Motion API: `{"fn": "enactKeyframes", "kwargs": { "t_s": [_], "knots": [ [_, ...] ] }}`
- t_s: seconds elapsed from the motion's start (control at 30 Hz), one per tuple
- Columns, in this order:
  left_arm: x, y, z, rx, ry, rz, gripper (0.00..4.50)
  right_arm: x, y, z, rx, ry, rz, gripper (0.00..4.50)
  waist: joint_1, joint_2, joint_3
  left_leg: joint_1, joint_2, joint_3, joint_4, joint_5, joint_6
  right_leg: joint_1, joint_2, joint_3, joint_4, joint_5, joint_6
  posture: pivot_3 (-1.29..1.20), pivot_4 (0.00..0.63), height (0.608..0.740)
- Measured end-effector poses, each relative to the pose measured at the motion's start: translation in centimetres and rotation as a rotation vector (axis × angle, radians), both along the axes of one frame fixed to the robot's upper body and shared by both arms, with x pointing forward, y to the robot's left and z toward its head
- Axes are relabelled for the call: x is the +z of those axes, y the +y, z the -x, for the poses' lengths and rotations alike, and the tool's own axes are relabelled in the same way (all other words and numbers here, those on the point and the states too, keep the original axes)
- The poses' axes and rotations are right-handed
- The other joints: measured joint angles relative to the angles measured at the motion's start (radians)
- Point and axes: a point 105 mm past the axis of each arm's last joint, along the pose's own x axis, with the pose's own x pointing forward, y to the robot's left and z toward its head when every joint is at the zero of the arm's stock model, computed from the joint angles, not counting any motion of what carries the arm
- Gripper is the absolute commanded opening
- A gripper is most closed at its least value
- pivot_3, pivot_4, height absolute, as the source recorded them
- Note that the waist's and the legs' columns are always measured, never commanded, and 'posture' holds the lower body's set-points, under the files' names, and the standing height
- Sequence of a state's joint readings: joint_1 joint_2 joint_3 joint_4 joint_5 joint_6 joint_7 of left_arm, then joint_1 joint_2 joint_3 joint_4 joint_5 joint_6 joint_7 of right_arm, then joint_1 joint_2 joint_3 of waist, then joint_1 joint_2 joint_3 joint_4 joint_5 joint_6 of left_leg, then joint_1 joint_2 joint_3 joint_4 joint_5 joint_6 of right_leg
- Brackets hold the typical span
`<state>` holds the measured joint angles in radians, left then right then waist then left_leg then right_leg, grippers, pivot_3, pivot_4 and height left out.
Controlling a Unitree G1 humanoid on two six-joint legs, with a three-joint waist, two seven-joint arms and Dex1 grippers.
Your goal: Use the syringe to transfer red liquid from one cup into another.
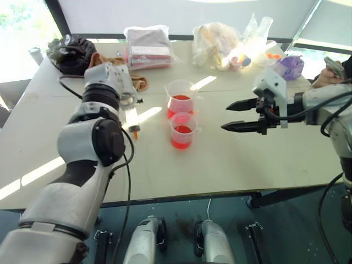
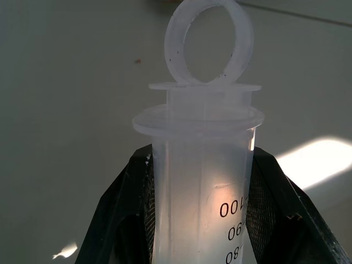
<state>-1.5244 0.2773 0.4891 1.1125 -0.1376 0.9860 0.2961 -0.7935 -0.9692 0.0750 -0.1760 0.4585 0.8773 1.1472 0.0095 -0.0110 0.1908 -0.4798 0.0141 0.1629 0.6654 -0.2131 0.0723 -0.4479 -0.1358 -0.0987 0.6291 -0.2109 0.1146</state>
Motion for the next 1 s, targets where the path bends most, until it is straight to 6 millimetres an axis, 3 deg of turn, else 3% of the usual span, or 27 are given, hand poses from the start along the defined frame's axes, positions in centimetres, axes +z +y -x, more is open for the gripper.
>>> {"fn": "enactKeyframes", "kwargs": {
  "t_s": [0.1,0.2,0.3,0.4,0.53,0.6,0.67,0.77,0.87,1.0],
  "knots": [
    [4.3,0.6,-0.5,-0.066,-0.195,0.086,1.53,0.1,0.0,-0.1,-0.010,-0.018,-0.009,3.38,-0.004,0.000,0.000,0.000,0.000,0.000,0.000,0.000,0.000,0.000,0.000,0.000,0.000,0.000,0.000,0.00,0.150,0.740],
    [8.2,0.2,-0.6,-0.170,-0.372,0.065,1.53,-0.1,0.6,-0.2,-0.008,-0.030,-0.031,3.38,-0.001,0.000,0.000,0.000,0.000,0.000,0.000,0.000,0.000,0.000,0.001,0.000,0.000,0.000,0.000,0.00,0.150,0.740],
    [13.1,-2.0,-0.3,-0.327,-0.646,0.115,1.53,-0.2,1.4,-0.2,-0.001,-0.050,-0.054,3.38,0.003,0.000,0.000,0.000,0.000,0.000,0.000,0.000,0.000,0.001,0.000,0.000,-0.001,0.000,0.000,0.00,0.150,0.740],
    [17.8,-5.2,1.4,-0.504,-0.909,0.189,1.53,-0.3,1.8,-0.2,-0.005,-0.065,-0.074,3.38,0.004,0.000,0.000,0.000,0.000,0.000,0.001,0.000,0.000,0.002,0.000,0.000,-0.001,0.000,0.000,0.00,0.150,0.740],
    [20.7,-8.8,4.0,-0.703,-1.161,0.290,1.53,0.2,2.1,-0.4,-0.025,-0.103,-0.104,3.38,-0.001,0.000,0.000,0.001,0.000,0.000,0.001,0.000,0.001,0.003,0.001,-0.001,-0.001,0.000,0.000,0.00,0.150,0.740],
    [20.7,-9.0,4.6,-0.749,-1.226,0.265,1.53,0.3,2.4,-0.3,-0.028,-0.116,-0.111,3.38,-0.009,0.001,-0.001,0.002,0.001,0.000,0.001,0.000,0.001,0.003,0.002,-0.001,-0.001,0.000,0.000,0.00,0.150,0.740],
    [19.5,-10.1,4.9,-0.812,-1.263,0.229,1.53,0.6,2.2,-0.4,-0.047,-0.129,-0.125,3.38,-0.009,0.001,-0.001,0.002,0.001,0.000,0.001,0.001,0.003,0.004,0.002,-0.001,-0.001,0.000,0.000,0.00,0.150,0.740],
    [15.7,-11.8,4.3,-0.885,-1.215,0.160,1.53,1.6,2.3,-0.4,-0.078,-0.171,-0.191,3.38,0.000,0.001,-0.001,0.002,0.000,0.000,0.003,0.001,0.005,0.005,0.002,-0.001,-0.001,0.000,0.000,0.00,0.150,0.740],
    [11.4,-11.7,3.3,-0.899,-1.146,0.107,1.53,2.3,2.6,-0.3,-0.107,-0.198,-0.229,3.38,0.001,0.001,-0.001,0.001,0.000,0.000,0.003,0.001,0.005,0.005,0.002,-0.001,-0.001,0.000,0.000,0.00,0.150,0.740],
    [8.4,-11.6,2.8,-0.916,-1.128,0.022,1.53,3.0,3.0,0.1,-0.135,-0.227,-0.260,3.38,0.004,0.001,-0.001,0.001,0.000,-0.001,0.003,0.000,0.006,0.005,0.001,-0.001,-0.001,0.000,0.000,0.00,0.150,0.740]
  ]
}}
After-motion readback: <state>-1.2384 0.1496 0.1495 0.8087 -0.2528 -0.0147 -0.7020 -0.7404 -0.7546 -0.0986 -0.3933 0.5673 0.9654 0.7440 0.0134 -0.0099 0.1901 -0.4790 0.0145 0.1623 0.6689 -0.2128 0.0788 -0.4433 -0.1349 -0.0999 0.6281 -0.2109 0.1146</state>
